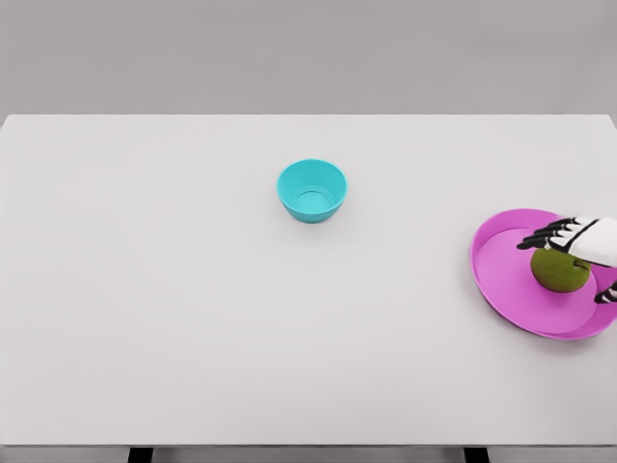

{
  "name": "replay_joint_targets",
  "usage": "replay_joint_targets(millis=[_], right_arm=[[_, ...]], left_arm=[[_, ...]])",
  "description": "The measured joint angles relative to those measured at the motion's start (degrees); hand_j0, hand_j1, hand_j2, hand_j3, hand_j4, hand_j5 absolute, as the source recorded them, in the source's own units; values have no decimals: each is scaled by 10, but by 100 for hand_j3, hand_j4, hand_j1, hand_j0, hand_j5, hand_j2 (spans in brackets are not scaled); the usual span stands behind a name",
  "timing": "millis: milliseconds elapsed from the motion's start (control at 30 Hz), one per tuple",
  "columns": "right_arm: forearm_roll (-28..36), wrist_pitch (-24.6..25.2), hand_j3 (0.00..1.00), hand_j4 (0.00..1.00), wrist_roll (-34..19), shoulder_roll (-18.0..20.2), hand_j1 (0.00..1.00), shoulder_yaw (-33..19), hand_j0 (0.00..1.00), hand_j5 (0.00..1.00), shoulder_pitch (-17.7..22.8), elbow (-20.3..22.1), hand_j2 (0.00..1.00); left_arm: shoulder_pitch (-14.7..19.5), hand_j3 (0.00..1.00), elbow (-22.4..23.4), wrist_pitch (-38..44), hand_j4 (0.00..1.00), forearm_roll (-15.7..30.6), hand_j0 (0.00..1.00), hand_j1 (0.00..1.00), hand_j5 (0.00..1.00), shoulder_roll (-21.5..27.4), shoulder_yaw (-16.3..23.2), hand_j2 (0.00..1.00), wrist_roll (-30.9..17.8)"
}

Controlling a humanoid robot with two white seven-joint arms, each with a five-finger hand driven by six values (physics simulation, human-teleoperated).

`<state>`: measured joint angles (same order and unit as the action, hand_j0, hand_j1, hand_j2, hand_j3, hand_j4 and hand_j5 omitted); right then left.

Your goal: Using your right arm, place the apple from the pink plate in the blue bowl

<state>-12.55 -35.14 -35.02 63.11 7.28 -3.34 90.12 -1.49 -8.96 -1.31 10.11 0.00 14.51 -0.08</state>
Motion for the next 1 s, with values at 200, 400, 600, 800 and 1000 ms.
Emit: replay_joint_targets(millis=[200,400,600,800,1000], right_arm=[[-3,0,100,100,0,-2,100,10,100,100,-9,-14,100],[-3,0,100,100,0,-9,100,28,100,100,-42,-29,100],[-9,0,100,100,0,-12,100,38,100,100,-44,-42,100],[-15,0,100,100,0,-17,100,50,100,100,-70,-59,100],[-19,0,100,100,0,-22,100,63,100,100,-73,-67,100]], left_arm=[[0,100,0,0,100,0,100,100,100,0,0,100,0],[0,100,0,0,100,0,100,100,100,0,0,100,0],[0,100,0,0,100,0,100,100,100,0,0,100,0],[0,100,0,0,100,0,100,100,100,0,0,100,0],[0,100,0,0,100,0,100,100,100,0,0,100,0]])
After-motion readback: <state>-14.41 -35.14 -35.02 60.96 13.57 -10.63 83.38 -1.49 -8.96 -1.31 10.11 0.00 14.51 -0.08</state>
